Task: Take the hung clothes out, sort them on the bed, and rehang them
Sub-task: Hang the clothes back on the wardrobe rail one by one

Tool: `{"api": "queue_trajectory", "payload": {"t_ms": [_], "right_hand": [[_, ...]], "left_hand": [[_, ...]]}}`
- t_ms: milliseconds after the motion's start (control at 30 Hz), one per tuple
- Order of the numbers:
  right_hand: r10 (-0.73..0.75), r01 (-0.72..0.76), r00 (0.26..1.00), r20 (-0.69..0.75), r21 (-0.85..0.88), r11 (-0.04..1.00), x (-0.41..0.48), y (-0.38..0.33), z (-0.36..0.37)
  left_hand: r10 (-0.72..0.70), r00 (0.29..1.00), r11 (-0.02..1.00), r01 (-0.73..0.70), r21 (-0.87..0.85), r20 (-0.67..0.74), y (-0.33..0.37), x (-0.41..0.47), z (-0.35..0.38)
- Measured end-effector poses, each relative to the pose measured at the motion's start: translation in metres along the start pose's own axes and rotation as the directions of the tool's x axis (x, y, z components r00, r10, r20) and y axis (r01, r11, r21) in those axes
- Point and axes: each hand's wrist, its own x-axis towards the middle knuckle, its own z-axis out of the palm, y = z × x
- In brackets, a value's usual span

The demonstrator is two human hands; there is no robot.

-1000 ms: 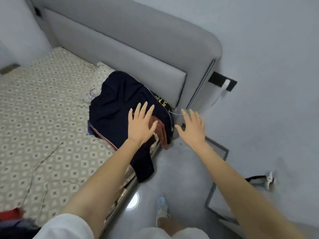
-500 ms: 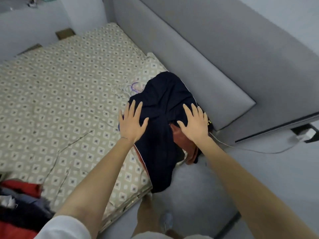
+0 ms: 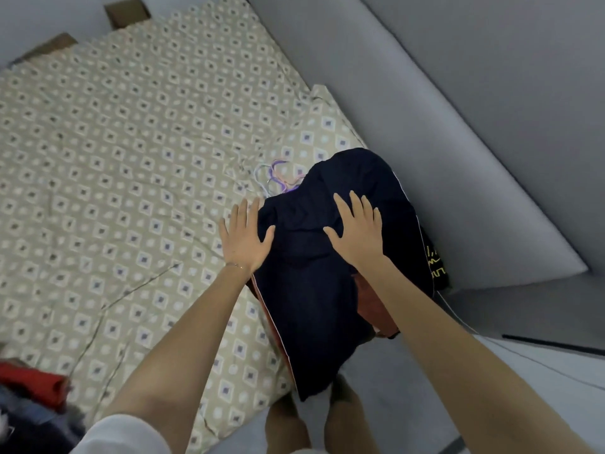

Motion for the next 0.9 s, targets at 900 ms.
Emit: {"api": "queue_trajectory", "payload": {"t_ms": [900], "right_hand": [[-0.321,0.320,0.947,0.022,-0.174,0.932,0.183,0.021,0.082]], "left_hand": [[-0.382,0.917,0.801,0.392,-0.453,0.119,0.000,0.092,0.127]]}}
